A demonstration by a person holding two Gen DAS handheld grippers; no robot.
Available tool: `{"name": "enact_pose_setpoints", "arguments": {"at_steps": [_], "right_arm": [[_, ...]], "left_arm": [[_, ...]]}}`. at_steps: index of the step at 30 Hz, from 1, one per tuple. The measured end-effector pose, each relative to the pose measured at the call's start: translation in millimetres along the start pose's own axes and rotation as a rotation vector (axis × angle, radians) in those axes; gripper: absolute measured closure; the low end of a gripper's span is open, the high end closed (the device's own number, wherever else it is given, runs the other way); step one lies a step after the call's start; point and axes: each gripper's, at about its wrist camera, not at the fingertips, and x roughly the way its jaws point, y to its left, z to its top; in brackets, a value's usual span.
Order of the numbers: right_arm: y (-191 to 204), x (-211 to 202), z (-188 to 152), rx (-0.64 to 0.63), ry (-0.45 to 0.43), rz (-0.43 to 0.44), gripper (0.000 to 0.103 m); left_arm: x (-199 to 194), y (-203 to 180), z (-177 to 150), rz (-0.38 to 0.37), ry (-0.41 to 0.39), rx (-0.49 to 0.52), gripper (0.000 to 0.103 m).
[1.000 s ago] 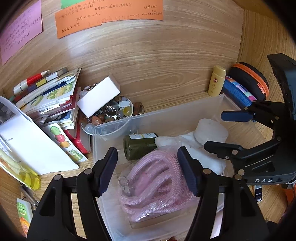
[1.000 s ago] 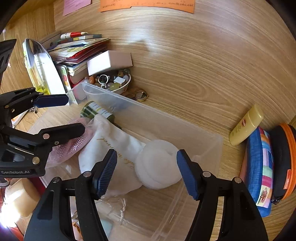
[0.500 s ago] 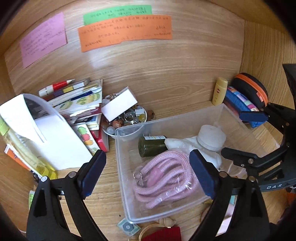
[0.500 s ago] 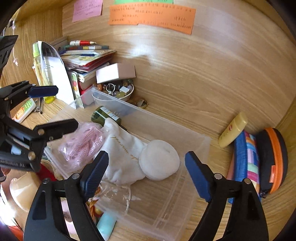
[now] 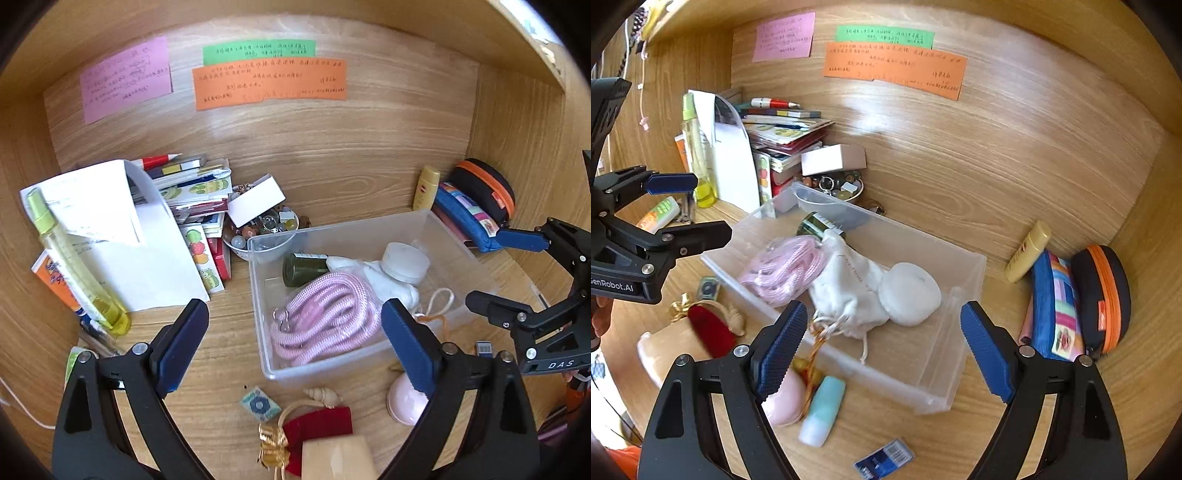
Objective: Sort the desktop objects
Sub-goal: 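Lift both open tools back out of the clear bin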
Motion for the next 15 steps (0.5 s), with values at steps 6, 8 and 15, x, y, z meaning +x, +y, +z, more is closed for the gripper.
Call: {"name": "enact_pose_setpoints", "arguments": {"at_steps": [6,8,15], "right_arm": [[4,-22,-13,0.023,-0.018,-0.001,0.020],[4,-27,-18,0.033,-0.020,-0.003,0.020],[1,-40,-39,0.071,-0.019,-0.011,0.020]], "left_arm": [[-20,2,-10,0.002,-0.016,-0.020,0.006],[-25,2,-14,-0.002,-0.017,-0.029,0.006],[-35,-1,-34,0.002,-0.004,-0.037,0.006]]}}
